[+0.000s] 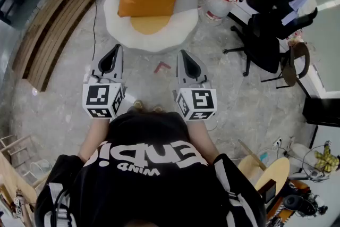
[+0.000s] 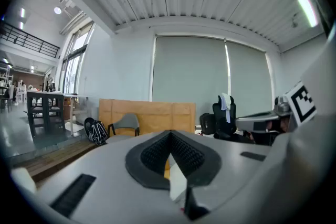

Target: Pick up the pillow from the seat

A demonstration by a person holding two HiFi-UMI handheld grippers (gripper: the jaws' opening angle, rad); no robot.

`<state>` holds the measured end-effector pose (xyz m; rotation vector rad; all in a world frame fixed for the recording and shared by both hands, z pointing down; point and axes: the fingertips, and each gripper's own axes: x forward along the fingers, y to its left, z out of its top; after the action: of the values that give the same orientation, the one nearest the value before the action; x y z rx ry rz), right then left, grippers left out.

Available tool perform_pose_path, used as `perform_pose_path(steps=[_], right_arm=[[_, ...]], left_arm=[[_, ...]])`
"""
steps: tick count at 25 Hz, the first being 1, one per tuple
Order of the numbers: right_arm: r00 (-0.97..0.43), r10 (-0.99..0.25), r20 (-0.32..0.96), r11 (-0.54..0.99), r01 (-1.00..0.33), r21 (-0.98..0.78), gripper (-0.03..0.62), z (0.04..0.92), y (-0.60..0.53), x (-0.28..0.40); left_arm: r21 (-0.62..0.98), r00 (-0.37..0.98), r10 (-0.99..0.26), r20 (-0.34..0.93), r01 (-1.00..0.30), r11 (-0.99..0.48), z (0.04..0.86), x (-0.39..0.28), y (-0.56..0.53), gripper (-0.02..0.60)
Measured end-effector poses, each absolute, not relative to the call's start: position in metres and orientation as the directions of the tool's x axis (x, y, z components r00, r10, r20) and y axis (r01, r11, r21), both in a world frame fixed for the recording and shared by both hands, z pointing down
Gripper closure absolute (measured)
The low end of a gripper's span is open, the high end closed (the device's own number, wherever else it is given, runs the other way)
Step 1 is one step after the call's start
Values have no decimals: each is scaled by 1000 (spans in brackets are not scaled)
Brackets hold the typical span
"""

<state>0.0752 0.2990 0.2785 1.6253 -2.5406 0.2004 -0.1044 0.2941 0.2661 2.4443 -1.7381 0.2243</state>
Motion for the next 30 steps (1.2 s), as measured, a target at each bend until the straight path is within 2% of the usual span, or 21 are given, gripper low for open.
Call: perform_pose_path(steps=[9, 17, 30], right_arm=[[-420, -891, 173, 419, -907, -44, 572, 278, 301, 81], [-460, -883, 99, 457, -888, -52, 572, 269, 311, 92], [-469, -873, 131, 465, -883, -61, 572, 298, 322, 133]], left_arm=[[24, 329, -923, 198, -943, -331, 264, -97, 298, 572], [14, 316, -926, 209, -947, -320, 269, -94, 305, 572], [10, 282, -935, 217, -958, -287, 287, -71, 319, 572]])
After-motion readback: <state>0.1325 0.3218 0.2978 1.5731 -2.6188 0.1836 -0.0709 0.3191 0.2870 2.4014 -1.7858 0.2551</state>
